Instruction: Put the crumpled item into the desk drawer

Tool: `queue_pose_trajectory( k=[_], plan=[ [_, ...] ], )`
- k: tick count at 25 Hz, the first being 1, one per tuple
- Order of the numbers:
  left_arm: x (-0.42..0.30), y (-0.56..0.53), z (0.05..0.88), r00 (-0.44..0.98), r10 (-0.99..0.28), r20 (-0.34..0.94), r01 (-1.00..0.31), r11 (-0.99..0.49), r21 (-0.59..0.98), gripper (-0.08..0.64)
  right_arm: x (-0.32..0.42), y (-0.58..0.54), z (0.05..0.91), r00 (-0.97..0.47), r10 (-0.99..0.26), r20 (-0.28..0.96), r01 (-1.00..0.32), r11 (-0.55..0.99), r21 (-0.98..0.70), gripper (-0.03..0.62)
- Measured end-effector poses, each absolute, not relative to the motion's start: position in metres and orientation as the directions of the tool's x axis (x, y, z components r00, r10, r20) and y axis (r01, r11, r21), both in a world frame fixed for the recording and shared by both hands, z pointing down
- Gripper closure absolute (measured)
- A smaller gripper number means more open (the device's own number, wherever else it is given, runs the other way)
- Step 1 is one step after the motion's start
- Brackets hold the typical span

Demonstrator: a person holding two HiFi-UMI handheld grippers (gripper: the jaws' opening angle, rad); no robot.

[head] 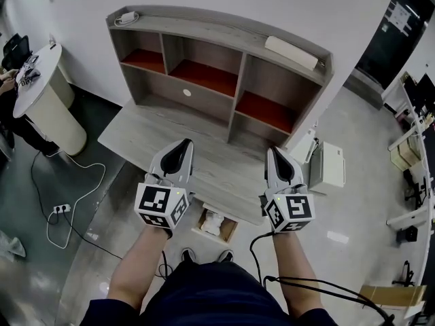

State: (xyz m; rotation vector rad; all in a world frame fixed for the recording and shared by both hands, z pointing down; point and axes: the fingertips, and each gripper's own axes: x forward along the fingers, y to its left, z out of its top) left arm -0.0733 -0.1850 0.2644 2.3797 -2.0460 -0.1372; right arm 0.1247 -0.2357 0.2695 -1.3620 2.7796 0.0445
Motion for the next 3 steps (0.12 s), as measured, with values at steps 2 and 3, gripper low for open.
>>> queue_pose_trajectory(
  k=[2,3],
  plan=[
    [-0.0708,-0.189,0.2658,0.148,-0.987,-0.062,-0.987,-0.152,0.056,0.546,0.1269,-0.2391,0.2718,-0.613,-0.789,-0.05,-0.79,0.613,0.005,0.586],
    [-0.0697,-0.191,0.2665,0.148,-0.987,-0.06,-0.987,-0.152,0.055,0.546,0.128,-0.2409,0.2729,-0.613,-0.789,-0.048,-0.79,0.614,0.004,0.586]
  ],
)
